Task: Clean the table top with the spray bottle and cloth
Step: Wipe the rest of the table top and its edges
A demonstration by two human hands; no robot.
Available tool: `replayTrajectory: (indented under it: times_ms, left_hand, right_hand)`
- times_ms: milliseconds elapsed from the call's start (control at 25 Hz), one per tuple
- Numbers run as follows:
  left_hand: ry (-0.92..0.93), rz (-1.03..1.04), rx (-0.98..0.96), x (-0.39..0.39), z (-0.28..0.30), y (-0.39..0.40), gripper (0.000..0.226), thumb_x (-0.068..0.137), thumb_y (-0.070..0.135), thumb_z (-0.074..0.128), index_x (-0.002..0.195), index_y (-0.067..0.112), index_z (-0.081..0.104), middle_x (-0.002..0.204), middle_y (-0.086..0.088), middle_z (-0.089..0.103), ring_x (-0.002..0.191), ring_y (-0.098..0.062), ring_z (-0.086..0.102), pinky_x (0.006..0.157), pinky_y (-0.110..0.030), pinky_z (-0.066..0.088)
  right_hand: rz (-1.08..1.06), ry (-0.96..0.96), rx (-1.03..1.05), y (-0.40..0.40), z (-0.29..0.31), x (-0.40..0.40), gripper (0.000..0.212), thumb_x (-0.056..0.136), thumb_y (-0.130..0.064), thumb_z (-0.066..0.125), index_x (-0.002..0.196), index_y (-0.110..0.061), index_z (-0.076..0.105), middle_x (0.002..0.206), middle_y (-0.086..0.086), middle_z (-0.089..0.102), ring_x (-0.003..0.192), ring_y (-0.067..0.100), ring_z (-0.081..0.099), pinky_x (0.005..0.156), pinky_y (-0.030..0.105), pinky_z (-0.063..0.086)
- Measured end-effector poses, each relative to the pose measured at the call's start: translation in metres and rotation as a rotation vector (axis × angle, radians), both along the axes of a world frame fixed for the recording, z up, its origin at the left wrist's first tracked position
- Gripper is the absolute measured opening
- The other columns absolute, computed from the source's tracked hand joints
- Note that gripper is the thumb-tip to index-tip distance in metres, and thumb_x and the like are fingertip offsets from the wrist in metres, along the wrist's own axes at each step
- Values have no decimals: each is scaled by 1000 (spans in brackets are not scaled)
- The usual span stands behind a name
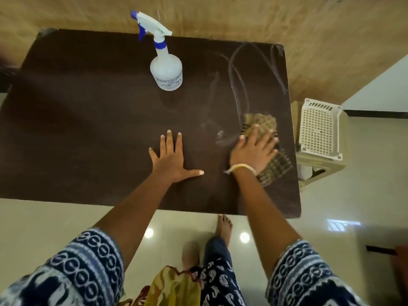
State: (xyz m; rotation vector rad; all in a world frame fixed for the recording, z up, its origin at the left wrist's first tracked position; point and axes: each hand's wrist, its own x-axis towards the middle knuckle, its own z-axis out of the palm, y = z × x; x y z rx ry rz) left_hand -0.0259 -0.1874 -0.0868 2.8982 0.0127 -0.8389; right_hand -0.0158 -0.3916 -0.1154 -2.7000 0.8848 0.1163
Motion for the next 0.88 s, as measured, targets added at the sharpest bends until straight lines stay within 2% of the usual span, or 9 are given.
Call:
replayTrajectory:
  times_ms: [160, 240, 320, 520, 600, 680, 760, 880]
  left_hand:
    - [-85, -38, 17, -2, -13, 2, 139, 59, 89, 54, 153, 17, -19, 160, -9, -26, 148, -31, -20, 114, -68, 5]
    - [-56, -34, 30, 1, -13, 1, 142, 56, 92, 51, 152, 16, -20, 160, -10, -26, 148, -33, -22, 114, -69, 4]
    - [-48, -31, 31, 6, -11, 0, 147, 50, 96, 49, 150, 18, -25, 159, -10, -29, 147, -34, -22, 113, -68, 3]
    - [-39, -43, 37, 19, -9, -6, 152, 45, 97, 49, 148, 19, -30, 157, -12, -33, 146, -39, -23, 112, -69, 2]
    - [-20, -37, 28, 22, -12, -7, 152, 45, 97, 50, 146, 20, -33, 155, -12, -37, 144, -39, -27, 113, -69, 0]
    - [4, -24, 29, 22, -14, -7, 153, 45, 96, 52, 145, 21, -36, 154, -12, -39, 143, -39, -30, 113, -69, -1]
    - [-1, -21, 31, 23, -14, -8, 154, 42, 97, 52, 146, 22, -35, 154, -11, -39, 143, -39, -30, 112, -70, 0]
    - [-48, 19, 18, 32, -12, -15, 152, 40, 99, 48, 149, 24, -27, 157, -10, -32, 146, -39, -24, 109, -72, 5]
  right_hand:
    - [758, -29, 2, 78, 0, 4, 57, 98, -46, 32, 153, -34, 23, 164, 7, 12, 150, 33, 7, 120, 52, 9]
    - [951, -31, -17, 65, -2, 16, 55, 98, -46, 31, 152, -35, 25, 163, 5, 16, 150, 31, 12, 119, 52, 15]
    - [898, -76, -88, 28, -8, 47, 55, 98, -46, 30, 152, -37, 25, 163, 4, 17, 149, 32, 15, 116, 53, 20]
    - [342, -70, -108, -111, -8, 111, 57, 99, -45, 31, 153, -30, 24, 162, 10, 17, 149, 35, 15, 117, 56, 17]
    - [175, -38, -75, -121, -7, 115, 57, 100, -45, 28, 154, -29, 23, 163, 10, 14, 149, 35, 13, 118, 55, 15]
    - [70, -11, -79, -94, -4, 121, 58, 100, -46, 24, 155, -28, 19, 164, 11, 10, 149, 38, 8, 119, 54, 11]
    - [216, -5, -77, -48, -2, 127, 59, 100, -45, 25, 155, -26, 18, 163, 13, 11, 149, 40, 7, 118, 55, 11]
    - [742, -62, -68, 30, -4, 115, 57, 99, -45, 32, 153, -29, 25, 162, 10, 17, 148, 39, 12, 118, 55, 15]
